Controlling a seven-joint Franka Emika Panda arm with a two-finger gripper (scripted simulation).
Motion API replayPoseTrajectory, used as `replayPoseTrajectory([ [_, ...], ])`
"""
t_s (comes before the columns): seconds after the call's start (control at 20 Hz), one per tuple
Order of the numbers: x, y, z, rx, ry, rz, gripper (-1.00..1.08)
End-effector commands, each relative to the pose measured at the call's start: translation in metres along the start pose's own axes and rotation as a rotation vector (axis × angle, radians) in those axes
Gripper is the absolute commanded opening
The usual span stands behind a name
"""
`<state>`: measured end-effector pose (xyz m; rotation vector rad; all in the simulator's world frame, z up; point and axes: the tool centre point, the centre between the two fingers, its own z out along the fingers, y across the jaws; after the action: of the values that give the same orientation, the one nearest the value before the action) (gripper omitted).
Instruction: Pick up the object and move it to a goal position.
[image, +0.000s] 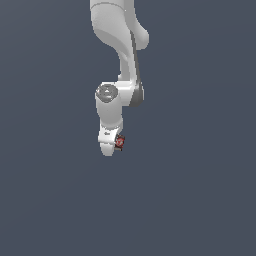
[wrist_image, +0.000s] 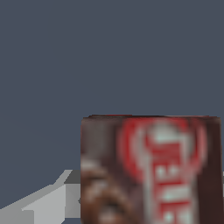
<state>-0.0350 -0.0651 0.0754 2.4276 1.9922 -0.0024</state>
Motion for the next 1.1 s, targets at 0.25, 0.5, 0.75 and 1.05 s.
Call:
replayPoseTrajectory([
  [0.25,0.015,-0.004,-0.077,0.000,0.000,-0.002,-1.00],
  [0.5,0.027,-0.006,-0.138,0.001,0.001,-0.003,-1.00],
  [0.75,0.037,-0.007,-0.194,0.001,0.004,-0.003,-1.00],
  [1.05,0.047,-0.008,-0.250,0.001,0.004,-0.002,-1.00],
])
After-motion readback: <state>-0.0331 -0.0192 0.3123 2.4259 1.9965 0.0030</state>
